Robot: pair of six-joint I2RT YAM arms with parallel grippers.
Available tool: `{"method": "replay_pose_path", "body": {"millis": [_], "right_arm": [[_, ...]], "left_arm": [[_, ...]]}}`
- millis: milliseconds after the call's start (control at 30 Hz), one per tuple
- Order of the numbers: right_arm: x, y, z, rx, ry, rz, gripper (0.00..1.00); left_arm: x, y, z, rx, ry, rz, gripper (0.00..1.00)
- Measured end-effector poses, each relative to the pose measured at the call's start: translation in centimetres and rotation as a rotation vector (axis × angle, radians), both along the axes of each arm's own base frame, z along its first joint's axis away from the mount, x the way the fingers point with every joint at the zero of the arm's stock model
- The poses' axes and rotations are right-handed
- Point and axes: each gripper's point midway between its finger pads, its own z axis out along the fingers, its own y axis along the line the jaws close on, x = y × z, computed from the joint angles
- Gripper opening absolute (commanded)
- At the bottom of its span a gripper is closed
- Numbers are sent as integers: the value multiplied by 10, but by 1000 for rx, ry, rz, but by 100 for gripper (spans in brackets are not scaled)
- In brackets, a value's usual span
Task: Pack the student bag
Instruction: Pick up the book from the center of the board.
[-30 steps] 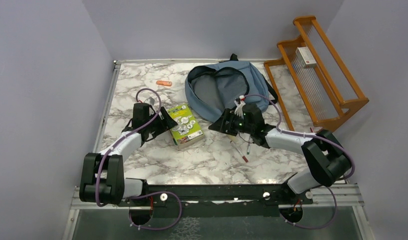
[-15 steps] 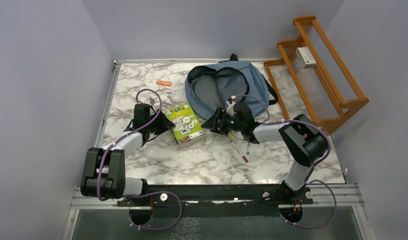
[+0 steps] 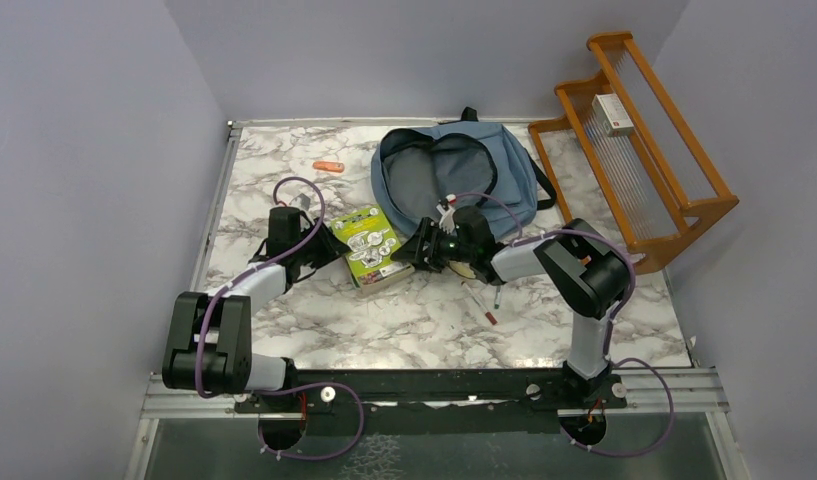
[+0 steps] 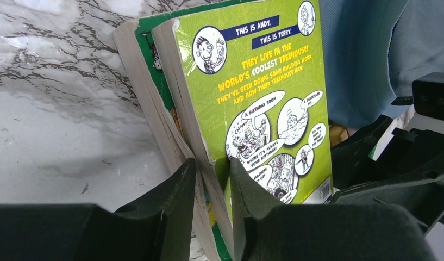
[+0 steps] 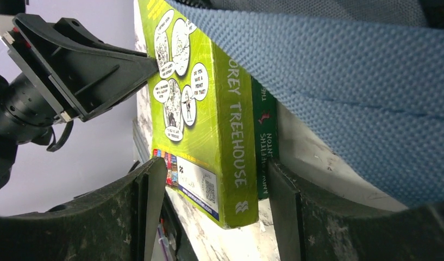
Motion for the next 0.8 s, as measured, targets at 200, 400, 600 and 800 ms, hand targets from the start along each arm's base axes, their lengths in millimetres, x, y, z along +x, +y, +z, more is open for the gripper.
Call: {"method": "replay_pose_path", "body": {"millis": [200,400,600,800], "right_arm": [[-2,2,-1,3,4,8,62],[-3,1,-2,-7,2,13,58],[-3,2,7,-26,-27,26,58],[-3,5,24,-37,-71,49,58]], "left_arm": [[3,-2,-1,-7,-9,-7,25],[4,-2,0,-8,-15,-8,25],[5,-2,0,-8,-17,-8,25],[6,-2,0,-9,-21,-7,25]]}}
